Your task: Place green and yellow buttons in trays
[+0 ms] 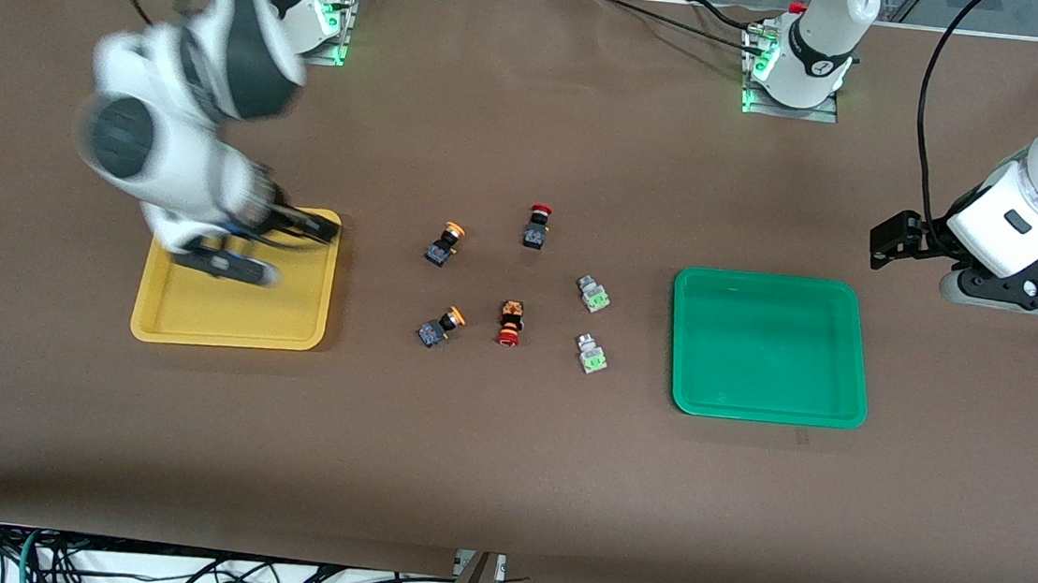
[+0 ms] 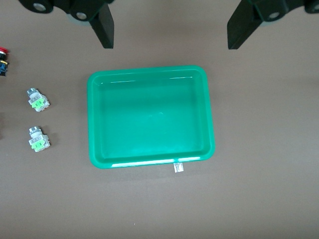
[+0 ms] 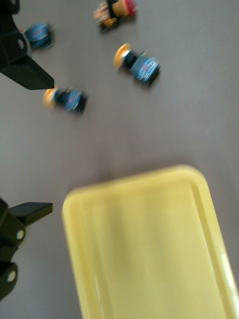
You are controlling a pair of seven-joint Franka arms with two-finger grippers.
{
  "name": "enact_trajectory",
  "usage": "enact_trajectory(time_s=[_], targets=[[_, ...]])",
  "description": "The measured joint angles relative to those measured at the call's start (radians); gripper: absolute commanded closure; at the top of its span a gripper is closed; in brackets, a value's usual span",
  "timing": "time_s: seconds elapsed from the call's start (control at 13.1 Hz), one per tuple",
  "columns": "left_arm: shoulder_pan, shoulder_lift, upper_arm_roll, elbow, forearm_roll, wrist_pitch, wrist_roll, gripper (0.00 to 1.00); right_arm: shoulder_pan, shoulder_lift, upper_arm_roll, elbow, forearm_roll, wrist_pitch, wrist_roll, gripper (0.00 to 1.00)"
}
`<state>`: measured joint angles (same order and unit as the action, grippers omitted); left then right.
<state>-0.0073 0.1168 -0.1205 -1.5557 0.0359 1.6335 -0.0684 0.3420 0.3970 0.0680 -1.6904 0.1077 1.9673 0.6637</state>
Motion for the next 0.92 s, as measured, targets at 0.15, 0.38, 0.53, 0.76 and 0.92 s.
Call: enact_trajectory(time_s=[0.15, 0.38, 0.53, 0.76, 0.92], targets=[[0.0, 0.0, 0.0, 0.0, 0.0, -0.002, 0.0, 0.0, 0.072, 0.178, -0.001, 0.102, 0.0, 0.126, 0.284, 0.0], [0.0, 0.003, 0.0, 0.0, 0.0, -0.003, 0.0, 0.0, 0.087, 0.347, -0.003, 0.216, 0.0, 0.233, 0.452, 0.0], [0.0, 0.007, -0.001, 0.0, 0.0, -0.003, 0.0, 0.0, 0.09, 0.389, -0.004, 0.231, 0.0, 0.311, 0.528, 0.0], [-0.008, 0.011, -0.008, 0.0, -0.001, -0.005, 0.004, 0.0, 0.129, 0.438, -0.005, 0.233, -0.007, 0.375, 0.585, 0.01], [-0.028, 0.017, -0.025, 0.0, -0.002, -0.007, 0.006, 0.0, 0.147, 0.463, -0.008, 0.233, -0.058, 0.393, 0.594, 0.98]])
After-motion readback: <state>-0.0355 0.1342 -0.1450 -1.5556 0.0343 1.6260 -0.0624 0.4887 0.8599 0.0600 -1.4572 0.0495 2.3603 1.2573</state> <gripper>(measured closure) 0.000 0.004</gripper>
